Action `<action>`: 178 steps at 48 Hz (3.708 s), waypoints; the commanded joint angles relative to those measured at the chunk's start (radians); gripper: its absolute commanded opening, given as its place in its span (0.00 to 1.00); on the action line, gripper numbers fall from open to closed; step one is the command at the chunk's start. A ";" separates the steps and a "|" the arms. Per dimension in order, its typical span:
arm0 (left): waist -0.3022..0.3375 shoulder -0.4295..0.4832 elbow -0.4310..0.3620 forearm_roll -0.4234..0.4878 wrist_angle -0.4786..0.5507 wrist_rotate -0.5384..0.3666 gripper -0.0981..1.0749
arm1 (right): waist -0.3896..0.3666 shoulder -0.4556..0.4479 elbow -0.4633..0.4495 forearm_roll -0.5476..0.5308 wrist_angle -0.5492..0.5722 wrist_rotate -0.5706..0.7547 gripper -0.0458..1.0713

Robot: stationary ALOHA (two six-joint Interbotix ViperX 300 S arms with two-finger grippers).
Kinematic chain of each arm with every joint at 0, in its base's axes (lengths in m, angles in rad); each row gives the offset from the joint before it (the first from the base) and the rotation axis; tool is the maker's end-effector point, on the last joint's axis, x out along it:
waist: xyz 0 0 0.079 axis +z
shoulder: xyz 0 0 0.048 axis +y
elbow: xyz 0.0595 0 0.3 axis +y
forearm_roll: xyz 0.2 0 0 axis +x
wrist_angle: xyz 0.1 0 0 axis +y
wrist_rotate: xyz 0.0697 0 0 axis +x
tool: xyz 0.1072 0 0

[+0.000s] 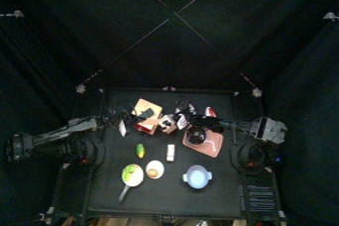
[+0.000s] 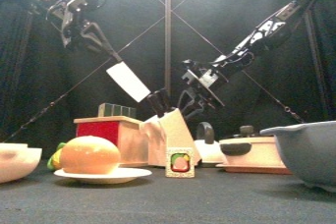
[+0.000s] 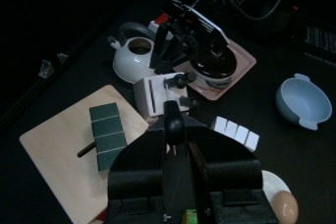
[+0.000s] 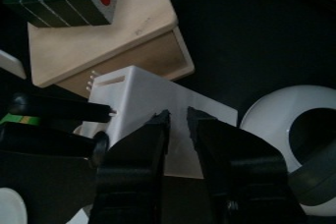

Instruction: Grab cleaver with both hands

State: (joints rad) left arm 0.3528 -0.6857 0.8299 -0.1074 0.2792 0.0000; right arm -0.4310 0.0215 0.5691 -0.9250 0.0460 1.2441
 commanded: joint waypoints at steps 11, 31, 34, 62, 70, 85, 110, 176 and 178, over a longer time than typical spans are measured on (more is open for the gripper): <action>-0.101 -0.025 0.020 0.015 -0.092 0.003 0.45 | 0.112 -0.190 0.037 -0.061 0.086 0.008 0.61; -0.201 -0.028 0.144 0.048 -0.347 0.005 0.45 | 0.253 -0.374 0.149 0.000 0.110 0.011 0.61; -0.206 -0.026 0.169 0.055 -0.394 0.006 0.45 | 0.265 -0.385 0.163 0.009 0.110 0.011 0.61; -0.244 0.121 0.255 0.224 -0.673 0.006 0.45 | 0.367 -0.417 0.247 0.089 0.109 0.009 0.61; -0.245 0.184 0.255 0.242 -0.776 0.006 0.45 | 0.399 -0.439 0.262 0.115 0.110 0.012 0.61; -0.235 0.242 0.244 0.268 -0.884 0.006 0.45 | 0.408 -0.439 0.262 0.255 0.120 0.011 0.61; -0.225 0.305 0.219 0.267 -0.954 0.006 0.45 | 0.439 -0.486 0.239 0.407 0.175 0.015 0.63; -0.207 0.337 0.245 0.328 -1.063 0.006 0.45 | 0.328 -0.465 0.256 0.907 -0.077 -1.066 0.63; -0.209 0.341 0.245 0.325 -1.063 0.006 0.45 | 0.344 -0.462 0.258 0.891 -0.087 -1.062 0.63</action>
State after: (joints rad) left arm 0.1457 -0.3482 1.0891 0.2270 -0.7731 0.0061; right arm -0.1181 -0.4280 0.8376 -0.0092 -0.0169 0.1779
